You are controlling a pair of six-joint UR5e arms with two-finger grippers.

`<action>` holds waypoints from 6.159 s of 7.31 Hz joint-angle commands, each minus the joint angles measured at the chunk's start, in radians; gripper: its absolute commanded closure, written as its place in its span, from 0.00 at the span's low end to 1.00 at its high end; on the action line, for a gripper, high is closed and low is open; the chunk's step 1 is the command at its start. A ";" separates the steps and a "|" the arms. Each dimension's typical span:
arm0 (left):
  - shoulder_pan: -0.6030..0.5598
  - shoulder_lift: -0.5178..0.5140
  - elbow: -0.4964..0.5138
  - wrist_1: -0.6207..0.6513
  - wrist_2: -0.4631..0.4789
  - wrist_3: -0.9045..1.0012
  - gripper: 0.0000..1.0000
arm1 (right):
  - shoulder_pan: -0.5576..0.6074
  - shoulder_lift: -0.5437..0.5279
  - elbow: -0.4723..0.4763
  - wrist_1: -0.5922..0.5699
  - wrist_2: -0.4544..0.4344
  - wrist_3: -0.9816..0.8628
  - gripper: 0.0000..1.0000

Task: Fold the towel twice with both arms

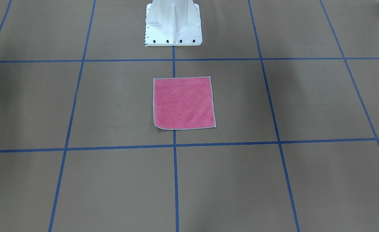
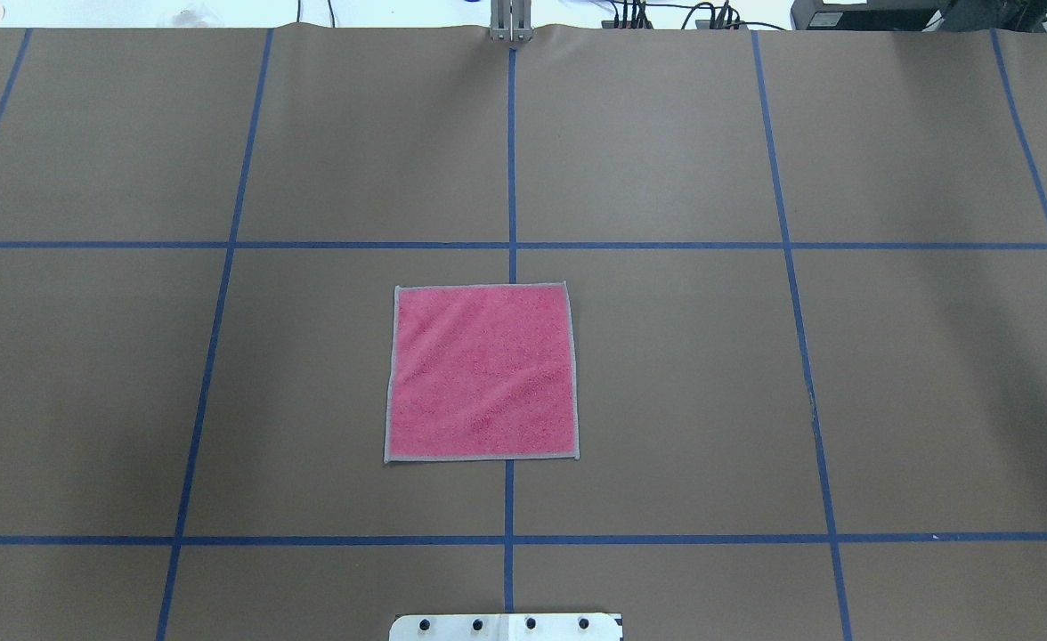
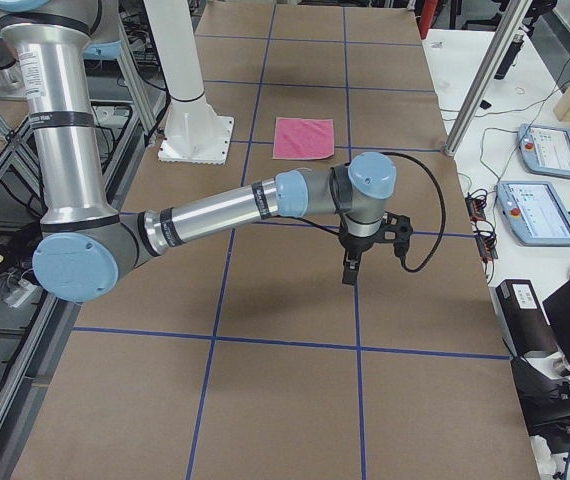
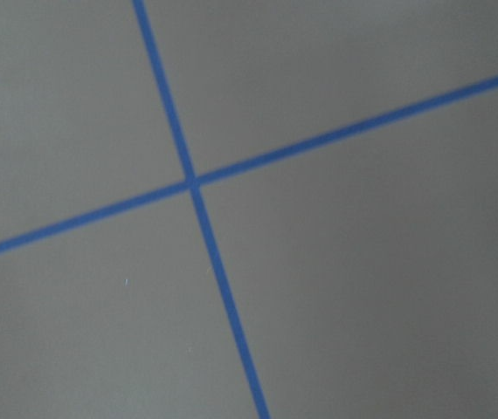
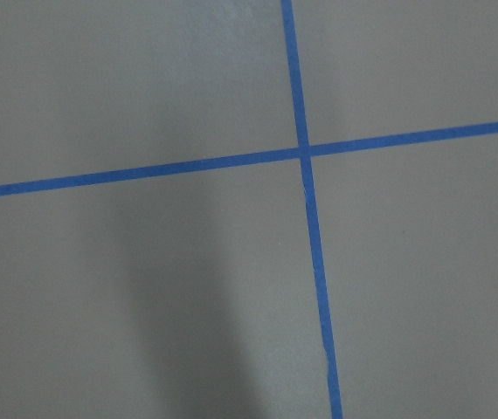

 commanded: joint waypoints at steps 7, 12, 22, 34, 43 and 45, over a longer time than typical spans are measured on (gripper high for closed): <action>0.653 -0.316 -0.041 -0.427 0.182 -1.461 0.00 | -0.332 0.120 -0.005 0.460 0.127 0.676 0.00; 0.951 -0.316 -0.032 -0.450 0.462 -1.637 0.00 | -0.727 0.131 0.002 0.827 -0.189 1.201 0.00; 1.039 -0.349 0.060 -0.452 0.470 -1.633 0.06 | -0.780 0.146 0.036 0.827 -0.186 1.201 0.00; 1.037 -0.341 0.058 -0.453 0.464 -1.637 0.64 | -0.782 0.145 0.031 0.827 -0.180 1.199 0.00; 1.039 -0.369 0.052 -0.452 0.463 -1.676 1.00 | -1.009 0.229 -0.042 0.819 -0.367 1.261 0.02; 1.039 -0.369 0.052 -0.453 0.463 -1.676 1.00 | -1.029 0.284 -0.122 0.824 -0.381 1.259 0.01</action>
